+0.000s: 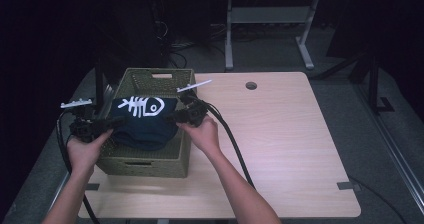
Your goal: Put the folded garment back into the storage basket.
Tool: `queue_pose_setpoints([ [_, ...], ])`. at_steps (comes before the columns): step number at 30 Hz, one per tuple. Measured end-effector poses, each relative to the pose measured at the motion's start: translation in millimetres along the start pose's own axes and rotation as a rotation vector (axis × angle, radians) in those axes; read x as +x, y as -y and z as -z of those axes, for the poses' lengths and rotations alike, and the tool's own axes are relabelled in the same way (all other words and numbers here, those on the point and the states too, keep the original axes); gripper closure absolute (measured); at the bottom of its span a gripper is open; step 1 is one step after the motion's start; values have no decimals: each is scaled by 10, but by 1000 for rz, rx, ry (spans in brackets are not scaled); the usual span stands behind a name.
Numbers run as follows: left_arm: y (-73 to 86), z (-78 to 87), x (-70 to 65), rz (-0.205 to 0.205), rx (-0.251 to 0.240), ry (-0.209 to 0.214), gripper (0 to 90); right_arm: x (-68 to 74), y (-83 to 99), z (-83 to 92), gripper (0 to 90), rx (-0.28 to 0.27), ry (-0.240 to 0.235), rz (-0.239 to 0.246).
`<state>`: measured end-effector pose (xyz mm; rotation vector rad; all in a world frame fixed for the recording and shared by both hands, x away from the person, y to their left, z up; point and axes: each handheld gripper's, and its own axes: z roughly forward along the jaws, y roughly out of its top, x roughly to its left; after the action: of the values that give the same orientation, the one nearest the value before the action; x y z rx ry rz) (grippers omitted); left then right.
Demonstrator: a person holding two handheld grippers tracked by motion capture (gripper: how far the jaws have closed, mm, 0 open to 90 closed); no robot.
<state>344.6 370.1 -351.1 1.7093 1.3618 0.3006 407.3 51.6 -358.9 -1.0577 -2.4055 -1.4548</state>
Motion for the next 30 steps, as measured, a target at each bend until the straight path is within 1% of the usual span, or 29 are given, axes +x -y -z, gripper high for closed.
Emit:
queue_pose_setpoints([
  [2,-10,9,-5,-6,1,-7,651,5,-4,-14,714,0,0,-1],
  [4,-18,-4,-10,-20,7,-17,650,8,-5,-21,710,-3,2,2],
  [5,-21,-29,-5,-27,20,-27,648,13,-6,-25,703,-3,8,4],
  [6,-23,-46,6,-33,28,-37,627,21,-5,-35,669,0,24,4],
  [7,-22,-61,25,-27,31,-66,592,16,-4,-44,609,4,36,7],
  [8,-19,-74,47,-15,30,-91,563,8,-5,-54,510,10,56,-1],
  [9,-17,-83,79,-7,34,-102,558,1,-7,-54,455,4,95,-6],
  [10,-12,-89,102,5,30,-107,545,-4,-11,-44,456,-1,122,-7],
  [12,-12,-80,126,8,25,-114,546,-20,-22,-7,442,-14,131,0],
  [14,-26,-53,115,5,6,-117,551,-24,-33,42,439,-23,139,7],
  [17,-54,-32,78,-2,-4,-102,552,-54,-46,110,437,-35,123,1],
  [18,-62,-26,59,-19,-3,-104,553,-57,-47,139,438,-38,118,1],
  [21,-91,-12,-7,-25,-24,-73,547,-68,-45,228,440,-50,100,-4],
  [22,-102,-8,-36,-30,-30,-72,543,-78,-44,257,445,-55,87,-3],
  [24,-120,-9,-101,-41,-48,-45,528,-94,-45,315,446,-50,70,-2],
  [26,-139,-21,-180,-58,-52,-31,520,-112,-35,382,440,-53,68,11],
  [27,-144,-26,-217,-68,-57,-22,514,-126,-26,418,437,-57,63,7],
  [30,-159,-68,-329,-80,-63,4,506,-179,9,534,428,-77,61,3],
])
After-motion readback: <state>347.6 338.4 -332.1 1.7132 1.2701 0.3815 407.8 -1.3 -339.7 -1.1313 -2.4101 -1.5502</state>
